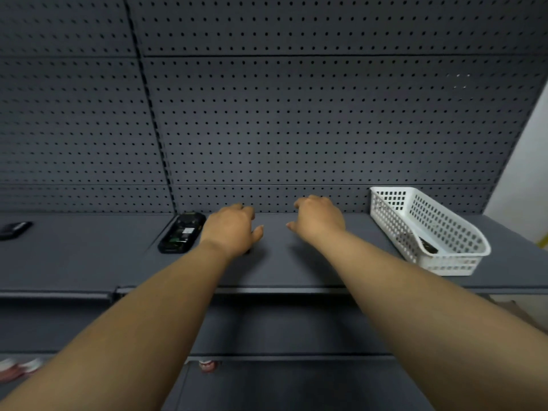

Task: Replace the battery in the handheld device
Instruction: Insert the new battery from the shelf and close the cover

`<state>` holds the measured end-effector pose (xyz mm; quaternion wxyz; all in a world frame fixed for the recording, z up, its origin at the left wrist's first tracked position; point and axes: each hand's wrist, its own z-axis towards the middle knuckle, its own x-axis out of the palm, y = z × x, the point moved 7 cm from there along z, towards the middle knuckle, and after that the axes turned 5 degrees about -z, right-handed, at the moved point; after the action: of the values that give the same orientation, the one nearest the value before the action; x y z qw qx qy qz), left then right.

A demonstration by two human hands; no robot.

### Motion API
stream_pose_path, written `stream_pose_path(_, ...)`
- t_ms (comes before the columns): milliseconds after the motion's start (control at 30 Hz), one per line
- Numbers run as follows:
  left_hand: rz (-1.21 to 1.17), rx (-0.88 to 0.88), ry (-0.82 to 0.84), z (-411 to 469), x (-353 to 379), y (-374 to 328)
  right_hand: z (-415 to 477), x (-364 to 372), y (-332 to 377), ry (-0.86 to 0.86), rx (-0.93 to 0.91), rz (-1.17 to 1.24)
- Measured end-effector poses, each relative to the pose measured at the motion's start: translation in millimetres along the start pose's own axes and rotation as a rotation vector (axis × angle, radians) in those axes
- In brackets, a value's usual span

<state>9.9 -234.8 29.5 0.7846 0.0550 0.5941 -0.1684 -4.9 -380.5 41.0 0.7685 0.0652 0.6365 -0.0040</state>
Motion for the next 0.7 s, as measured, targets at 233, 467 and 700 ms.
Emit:
stream_pose_path(233,-0.005,0.002,0.047,-12.3,-0.9,74.6,-1.4,20.0,62.7,0.015,0.049,0.03)
stream_pose_path(467,-0.027,0.003,0.061,-19.0,-0.5,112.3,-3.1,30.1,96.2,0.026,0.057,0.036)
stream_pose_path(700,-0.034,-0.022,0.058,-19.4,0.4,121.6,2.0,31.7,103.0,0.027,0.043,0.031)
